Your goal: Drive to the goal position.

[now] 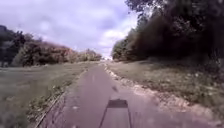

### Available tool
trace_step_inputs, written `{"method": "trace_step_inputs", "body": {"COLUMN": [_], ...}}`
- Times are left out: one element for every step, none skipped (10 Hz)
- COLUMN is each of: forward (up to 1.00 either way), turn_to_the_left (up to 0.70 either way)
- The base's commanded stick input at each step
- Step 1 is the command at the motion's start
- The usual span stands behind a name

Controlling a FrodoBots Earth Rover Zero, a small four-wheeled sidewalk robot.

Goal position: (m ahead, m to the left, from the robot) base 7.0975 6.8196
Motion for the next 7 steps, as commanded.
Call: {"method": "trace_step_inputs", "body": {"forward": [1.0,1.0,1.0,1.0,1.0,1.0,1.0], "turn_to_the_left": [0.4,0.4,0.4,0.4,0.2,0.03,0.0]}}
